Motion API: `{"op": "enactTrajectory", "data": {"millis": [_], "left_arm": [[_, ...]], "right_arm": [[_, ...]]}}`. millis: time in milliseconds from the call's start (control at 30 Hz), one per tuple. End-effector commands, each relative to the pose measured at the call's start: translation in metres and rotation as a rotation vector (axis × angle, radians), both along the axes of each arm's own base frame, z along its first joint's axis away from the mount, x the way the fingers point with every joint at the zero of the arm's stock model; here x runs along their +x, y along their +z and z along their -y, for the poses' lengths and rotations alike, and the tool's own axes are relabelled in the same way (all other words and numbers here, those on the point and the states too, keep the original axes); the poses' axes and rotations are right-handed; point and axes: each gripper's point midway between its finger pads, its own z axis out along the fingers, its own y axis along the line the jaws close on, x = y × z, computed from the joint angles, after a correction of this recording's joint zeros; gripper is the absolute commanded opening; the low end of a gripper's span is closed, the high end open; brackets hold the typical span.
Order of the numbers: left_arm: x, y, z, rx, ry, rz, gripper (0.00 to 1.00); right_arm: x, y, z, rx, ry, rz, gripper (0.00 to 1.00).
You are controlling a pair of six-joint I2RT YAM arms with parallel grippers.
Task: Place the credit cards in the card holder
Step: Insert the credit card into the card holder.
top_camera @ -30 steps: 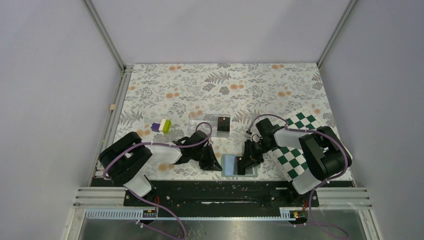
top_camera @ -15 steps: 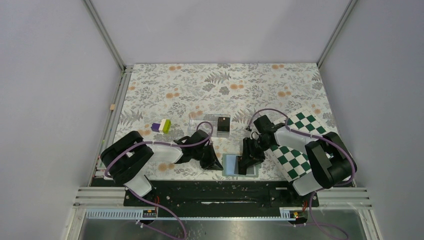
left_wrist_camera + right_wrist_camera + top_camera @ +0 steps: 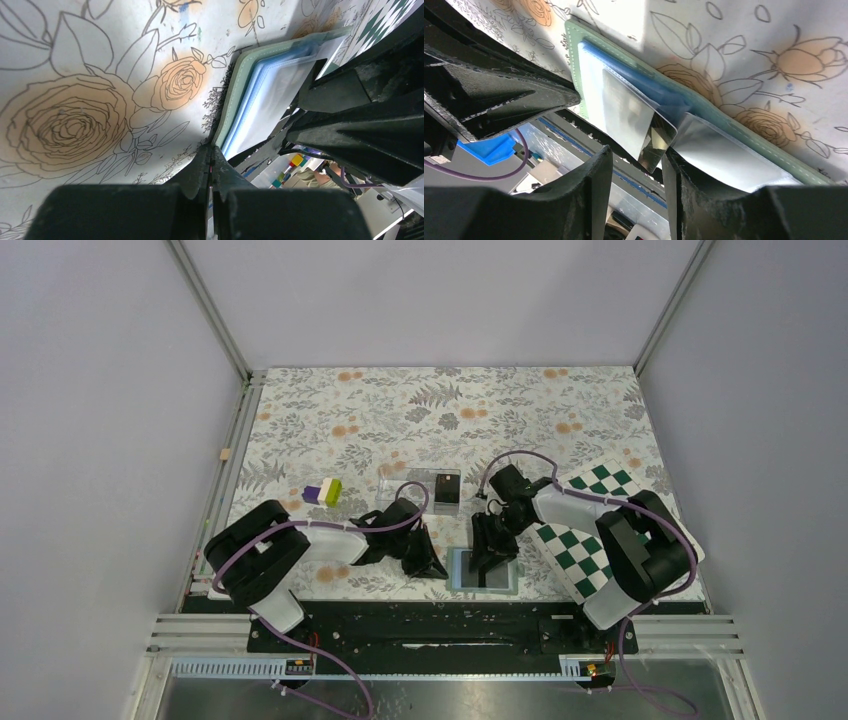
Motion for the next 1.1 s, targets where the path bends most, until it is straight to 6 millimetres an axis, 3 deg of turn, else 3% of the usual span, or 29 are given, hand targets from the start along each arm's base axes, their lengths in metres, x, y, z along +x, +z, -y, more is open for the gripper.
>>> {"op": "enactTrajectory", "data": {"millis": [0, 433, 667, 900, 1067], "left_arm": [[0.006, -0.004, 0.002, 0.026, -0.008, 0.029, 0.0], [0.009, 0.005, 0.002, 0.011, 0.007, 0.054, 0.0], [0.014, 0.016, -0.004, 0.033, 0.023, 0.098, 0.0], [0.022, 0.036, -0.004, 0.031, 0.015, 0.163, 0.24], [0.027, 0.063, 0.012, -0.087, -0.008, 0.219, 0.35]], "right_arm": [[0.002, 0.009, -0.013, 0.015, 0.036, 0.018, 0.48], [0.001, 0.006, -0.042, 0.134, -0.022, -0.029, 0.51], [0.003, 0.014, -0.028, 0.059, 0.011, 0.034, 0.59], [0.003, 0.029, -0.007, -0.029, 0.054, 0.109, 0.66], [0.001, 0.025, 0.0, -0.057, 0.059, 0.12, 0.65]]}}
